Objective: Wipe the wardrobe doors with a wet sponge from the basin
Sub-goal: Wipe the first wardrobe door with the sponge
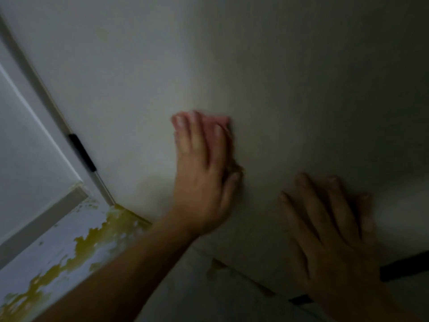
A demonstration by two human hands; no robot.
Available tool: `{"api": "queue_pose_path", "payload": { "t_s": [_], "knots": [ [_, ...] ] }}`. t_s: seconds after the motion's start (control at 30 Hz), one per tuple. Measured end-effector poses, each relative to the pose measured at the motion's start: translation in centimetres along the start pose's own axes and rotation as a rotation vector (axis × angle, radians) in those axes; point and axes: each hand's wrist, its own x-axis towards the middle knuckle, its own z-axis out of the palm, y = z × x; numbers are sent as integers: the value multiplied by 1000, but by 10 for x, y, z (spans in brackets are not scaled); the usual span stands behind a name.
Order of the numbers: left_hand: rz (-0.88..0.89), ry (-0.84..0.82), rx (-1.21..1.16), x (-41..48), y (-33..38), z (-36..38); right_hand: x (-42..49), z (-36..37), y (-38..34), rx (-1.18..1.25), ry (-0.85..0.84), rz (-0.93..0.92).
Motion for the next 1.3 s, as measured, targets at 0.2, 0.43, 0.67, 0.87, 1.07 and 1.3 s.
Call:
{"api": "queue_pose_path", "payload": {
  "t_s": [0.2, 0.43, 0.67, 0.87, 1.07, 1.3],
  "knots": [
    [302, -219, 120, -25, 42, -15, -1, -18, -9, 212, 10, 129],
    [369, -181, -121, 23, -13, -79, 45, -6, -74, 226, -13, 25],
    [571, -171, -4, 47, -50, -94, 78, 43, -114, -40, 63, 396],
    [657, -140, 10, 57, -58, -94, 55, 20, -93, -9, 115, 845],
    [730, -167, 26, 84, -50, -107, 122, -8, -76, 43, 176, 788],
    [863, -280, 48, 97, -15, -106, 82, -33, -75, 248, 166, 1112]
  ]
}}
